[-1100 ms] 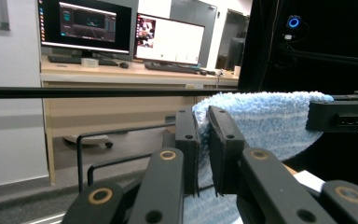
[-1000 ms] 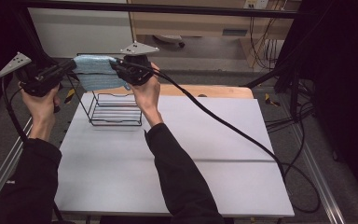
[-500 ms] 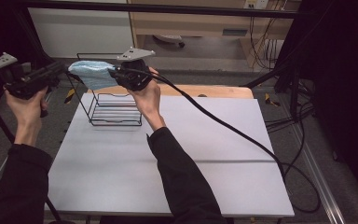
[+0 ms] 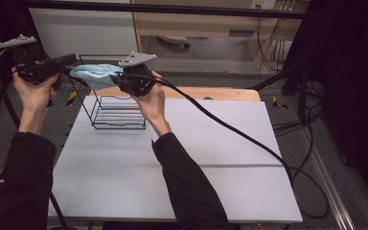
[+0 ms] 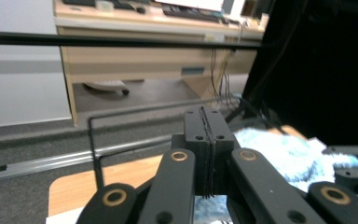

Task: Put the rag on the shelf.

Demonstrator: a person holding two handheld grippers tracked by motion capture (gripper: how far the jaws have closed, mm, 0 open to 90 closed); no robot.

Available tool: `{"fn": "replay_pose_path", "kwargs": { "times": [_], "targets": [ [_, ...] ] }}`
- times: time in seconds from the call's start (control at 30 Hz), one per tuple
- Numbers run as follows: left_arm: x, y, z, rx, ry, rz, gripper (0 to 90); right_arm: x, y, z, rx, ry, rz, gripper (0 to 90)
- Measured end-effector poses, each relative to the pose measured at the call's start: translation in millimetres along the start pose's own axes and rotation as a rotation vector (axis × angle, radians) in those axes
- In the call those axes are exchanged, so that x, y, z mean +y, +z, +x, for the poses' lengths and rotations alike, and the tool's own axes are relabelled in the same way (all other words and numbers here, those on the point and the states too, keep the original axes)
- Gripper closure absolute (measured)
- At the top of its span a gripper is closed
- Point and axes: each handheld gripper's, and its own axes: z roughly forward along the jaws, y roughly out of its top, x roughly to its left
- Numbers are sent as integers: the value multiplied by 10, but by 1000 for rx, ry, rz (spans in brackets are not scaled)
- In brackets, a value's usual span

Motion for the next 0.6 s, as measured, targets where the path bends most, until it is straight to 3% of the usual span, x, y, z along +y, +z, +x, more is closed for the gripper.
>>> {"fn": "replay_pose_path", "kwargs": {
  "times": [0.2, 0.43, 0.6],
  "targets": [
    [-148, -52, -18, -44, 21, 27, 895, -13, 0, 16, 10, -8, 16, 785],
    [-302, -96, 1, -67, 36, 40, 895, -3, -16, 23, 41, 13, 38, 699],
    [-395, -82, 6, -70, 48, 49, 895, 58, -64, 18, 66, 54, -6, 585]
  ]
}}
